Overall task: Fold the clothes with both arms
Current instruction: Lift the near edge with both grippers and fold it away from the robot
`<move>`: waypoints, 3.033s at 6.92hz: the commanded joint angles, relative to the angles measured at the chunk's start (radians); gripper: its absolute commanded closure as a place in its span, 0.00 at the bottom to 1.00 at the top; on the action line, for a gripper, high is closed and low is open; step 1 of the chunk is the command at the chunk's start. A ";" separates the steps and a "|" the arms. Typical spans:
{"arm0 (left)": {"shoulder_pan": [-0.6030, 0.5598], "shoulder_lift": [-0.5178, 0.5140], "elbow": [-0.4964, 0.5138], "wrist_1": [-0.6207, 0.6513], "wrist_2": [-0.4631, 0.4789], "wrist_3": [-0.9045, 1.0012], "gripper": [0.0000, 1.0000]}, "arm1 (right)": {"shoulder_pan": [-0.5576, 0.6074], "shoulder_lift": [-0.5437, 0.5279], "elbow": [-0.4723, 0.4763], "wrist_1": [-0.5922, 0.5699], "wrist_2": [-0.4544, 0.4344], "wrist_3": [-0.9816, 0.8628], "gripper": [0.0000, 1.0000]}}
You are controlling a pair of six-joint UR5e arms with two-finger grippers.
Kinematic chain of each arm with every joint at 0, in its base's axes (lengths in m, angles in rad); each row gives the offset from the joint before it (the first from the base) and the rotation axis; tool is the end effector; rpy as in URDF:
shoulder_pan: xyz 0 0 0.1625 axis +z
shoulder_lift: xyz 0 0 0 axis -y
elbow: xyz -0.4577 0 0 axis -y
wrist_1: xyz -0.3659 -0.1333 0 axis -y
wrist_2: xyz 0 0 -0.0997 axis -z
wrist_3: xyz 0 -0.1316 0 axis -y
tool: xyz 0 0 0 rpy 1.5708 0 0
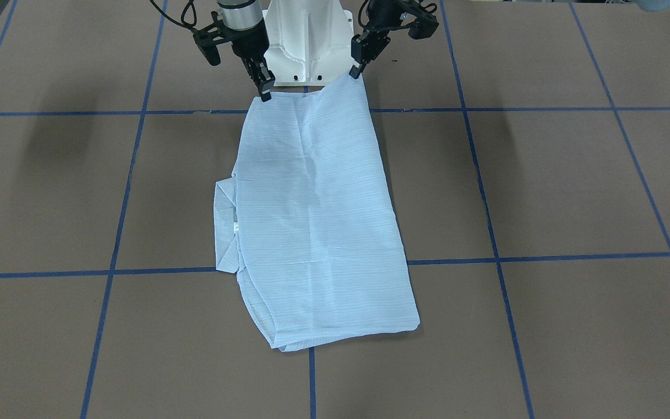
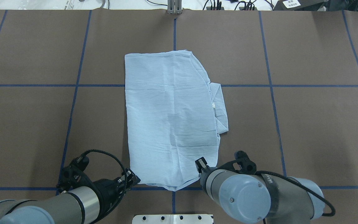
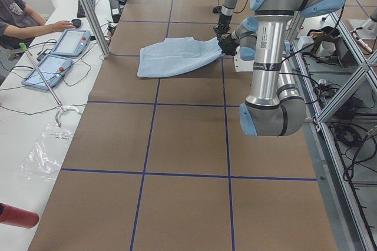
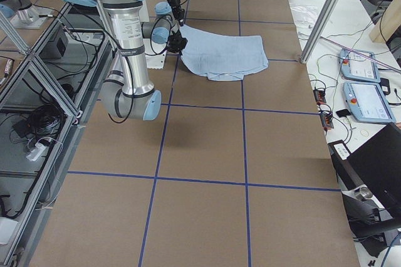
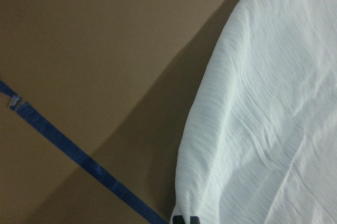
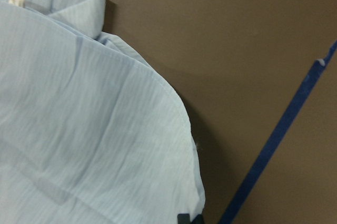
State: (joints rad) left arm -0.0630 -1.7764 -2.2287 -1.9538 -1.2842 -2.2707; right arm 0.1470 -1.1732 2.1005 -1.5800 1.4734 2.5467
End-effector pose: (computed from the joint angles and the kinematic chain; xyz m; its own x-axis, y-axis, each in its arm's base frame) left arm 0.4709 -0.2005 0.2781 0.0321 -0.6211 -0.7831 0.4556 0.7064 -0.5417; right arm -0.5339 -0.2267 0.2921 0.1527 0.8559 0.4941 -0.6221 0.4717 -0.6249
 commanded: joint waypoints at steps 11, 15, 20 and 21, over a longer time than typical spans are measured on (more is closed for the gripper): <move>-0.623 -0.414 0.860 -0.351 -0.228 0.450 1.00 | 0.615 0.610 -1.048 0.302 0.438 -0.474 1.00; -0.630 -0.465 0.988 -0.418 -0.224 0.465 1.00 | 0.632 0.673 -1.221 0.423 0.432 -0.519 1.00; -0.653 -0.478 1.046 -0.442 -0.219 0.497 0.89 | 0.629 0.733 -1.350 0.509 0.410 -0.520 0.98; -0.664 -0.482 1.057 -0.461 -0.219 0.522 0.58 | 0.629 0.748 -1.382 0.526 0.400 -0.520 0.59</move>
State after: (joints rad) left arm -0.7161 -2.2544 -1.1880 -2.3982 -1.5035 -1.7689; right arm 0.7767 -0.4425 0.7503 -1.0714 1.8837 2.0264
